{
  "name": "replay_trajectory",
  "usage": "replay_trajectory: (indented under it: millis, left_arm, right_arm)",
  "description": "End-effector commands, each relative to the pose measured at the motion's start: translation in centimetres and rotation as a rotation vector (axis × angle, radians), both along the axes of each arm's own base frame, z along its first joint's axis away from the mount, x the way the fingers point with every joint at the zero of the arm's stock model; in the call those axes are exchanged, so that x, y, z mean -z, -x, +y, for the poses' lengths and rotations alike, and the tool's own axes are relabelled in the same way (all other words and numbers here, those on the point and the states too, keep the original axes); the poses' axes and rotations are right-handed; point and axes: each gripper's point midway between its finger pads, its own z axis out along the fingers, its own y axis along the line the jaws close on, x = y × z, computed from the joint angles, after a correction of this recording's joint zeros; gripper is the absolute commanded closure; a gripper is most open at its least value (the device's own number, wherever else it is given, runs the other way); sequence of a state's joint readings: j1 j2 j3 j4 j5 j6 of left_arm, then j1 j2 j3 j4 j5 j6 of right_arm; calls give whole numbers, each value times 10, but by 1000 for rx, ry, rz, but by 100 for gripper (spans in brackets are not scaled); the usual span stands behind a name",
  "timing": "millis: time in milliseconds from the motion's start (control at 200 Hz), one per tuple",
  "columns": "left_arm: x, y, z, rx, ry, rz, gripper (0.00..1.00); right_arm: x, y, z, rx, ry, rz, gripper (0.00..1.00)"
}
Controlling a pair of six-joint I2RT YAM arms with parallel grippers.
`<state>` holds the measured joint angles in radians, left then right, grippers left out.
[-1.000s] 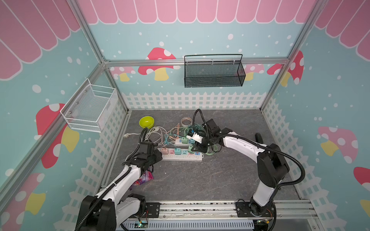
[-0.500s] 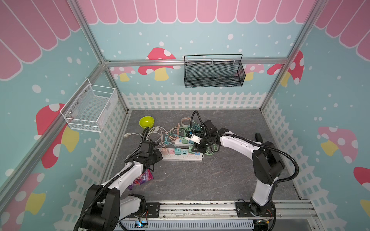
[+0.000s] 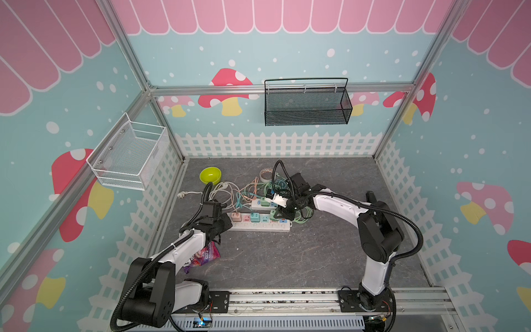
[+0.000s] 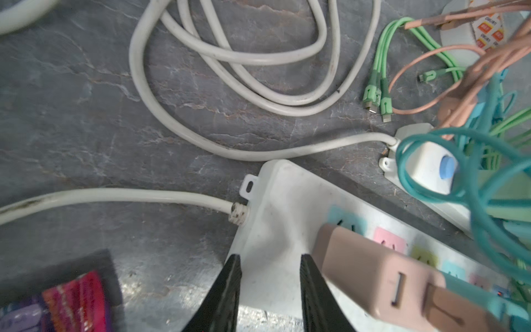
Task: Insert plugs into power strip
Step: Insert the plug into the socket.
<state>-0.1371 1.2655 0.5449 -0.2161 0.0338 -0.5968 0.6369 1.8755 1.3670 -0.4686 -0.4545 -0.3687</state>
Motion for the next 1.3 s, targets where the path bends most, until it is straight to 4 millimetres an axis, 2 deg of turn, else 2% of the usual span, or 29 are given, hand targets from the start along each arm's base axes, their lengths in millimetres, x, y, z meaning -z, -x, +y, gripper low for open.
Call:
replay_trajectory:
  millis: [0, 400, 410, 430, 770, 1156, 1266, 1296]
  left_arm:
    - [6, 4, 5, -9, -18, 35, 65]
    - [11, 10, 7, 0, -31, 61, 67]
    - [12, 10, 7, 0, -30, 63, 68]
    - [13, 10, 7, 0, -31, 64, 68]
    - [13, 7, 6, 5, -28, 64, 68]
    - [11, 7, 9, 0, -22, 61, 68]
    - [10, 6, 9, 0, -21, 59, 68]
    - [10, 6, 9, 1, -21, 60, 68]
  right_arm:
    - [-2, -2, 7, -39, -9, -24, 89]
    - [0, 3, 5, -58, -2, -11, 88]
    - [9, 4, 5, -59, 10, 6, 88]
    - [14, 4, 5, -61, 18, 15, 88]
    - [26, 5, 2, -58, 54, 29, 87]
    - [25, 7, -10, -56, 100, -10, 86]
    - [30, 8, -15, -58, 119, -12, 86]
    - [18, 7, -14, -57, 103, -38, 86]
